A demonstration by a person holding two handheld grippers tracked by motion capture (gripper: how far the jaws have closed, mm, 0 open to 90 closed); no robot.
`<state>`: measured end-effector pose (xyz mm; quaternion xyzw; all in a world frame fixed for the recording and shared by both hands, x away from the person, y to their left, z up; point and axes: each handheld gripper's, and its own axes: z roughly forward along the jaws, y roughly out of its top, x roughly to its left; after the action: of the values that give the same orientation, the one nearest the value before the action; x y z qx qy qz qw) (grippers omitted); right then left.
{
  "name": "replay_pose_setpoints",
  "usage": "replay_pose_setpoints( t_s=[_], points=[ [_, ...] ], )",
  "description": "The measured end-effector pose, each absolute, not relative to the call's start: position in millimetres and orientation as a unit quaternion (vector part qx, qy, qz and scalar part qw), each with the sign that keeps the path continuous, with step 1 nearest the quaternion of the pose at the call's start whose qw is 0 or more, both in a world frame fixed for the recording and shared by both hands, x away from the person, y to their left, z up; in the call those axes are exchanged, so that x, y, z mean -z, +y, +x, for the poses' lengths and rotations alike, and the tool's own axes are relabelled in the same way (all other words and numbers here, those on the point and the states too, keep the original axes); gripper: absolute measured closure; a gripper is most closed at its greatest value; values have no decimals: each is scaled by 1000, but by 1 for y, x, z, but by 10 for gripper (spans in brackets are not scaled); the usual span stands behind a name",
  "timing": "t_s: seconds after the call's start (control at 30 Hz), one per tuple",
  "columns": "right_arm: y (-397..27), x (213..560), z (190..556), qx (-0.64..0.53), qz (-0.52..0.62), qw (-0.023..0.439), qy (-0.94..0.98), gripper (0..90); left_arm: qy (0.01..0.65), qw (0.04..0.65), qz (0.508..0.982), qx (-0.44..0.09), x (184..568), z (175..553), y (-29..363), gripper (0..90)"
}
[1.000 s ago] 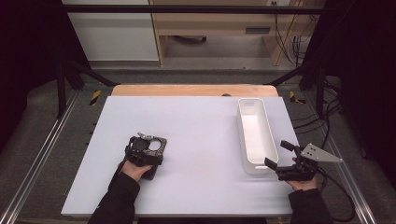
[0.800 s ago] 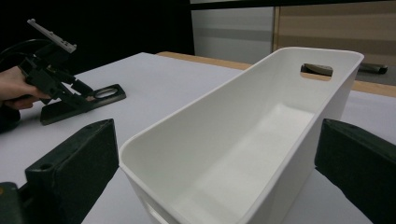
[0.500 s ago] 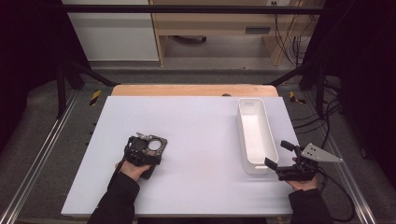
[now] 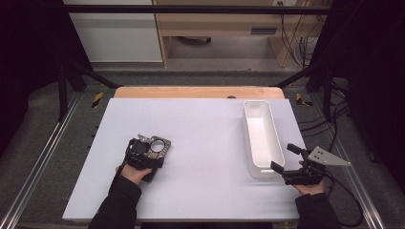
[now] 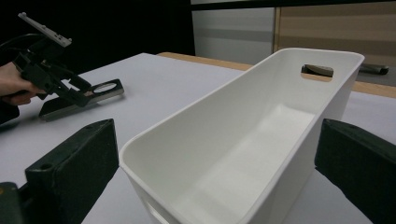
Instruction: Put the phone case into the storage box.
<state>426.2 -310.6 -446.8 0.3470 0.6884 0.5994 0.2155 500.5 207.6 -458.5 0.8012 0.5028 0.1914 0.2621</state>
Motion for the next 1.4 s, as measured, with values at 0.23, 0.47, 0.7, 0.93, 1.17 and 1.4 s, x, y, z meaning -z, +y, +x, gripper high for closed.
replay_pose_setpoints(
  t_s=[0.23,0.47,0.7,0.93,1.17,1.4],
  points=[
    [-310,446,426,-599,345,214,690,1,489,283,803,-190,448,495,210,115],
    [-309,445,425,-601,341,214,691,1,463,303,812,-185,438,487,206,115],
    [-309,444,425,-602,339,214,691,1,436,321,821,-184,431,480,203,115],
    [-308,443,424,-603,337,213,691,1,413,337,825,-187,422,471,197,115],
    [-307,441,424,-604,331,212,693,1,397,353,827,-185,413,465,194,115],
    [-304,440,423,-605,326,210,696,1,377,359,834,-184,406,459,188,114]
  ],
)
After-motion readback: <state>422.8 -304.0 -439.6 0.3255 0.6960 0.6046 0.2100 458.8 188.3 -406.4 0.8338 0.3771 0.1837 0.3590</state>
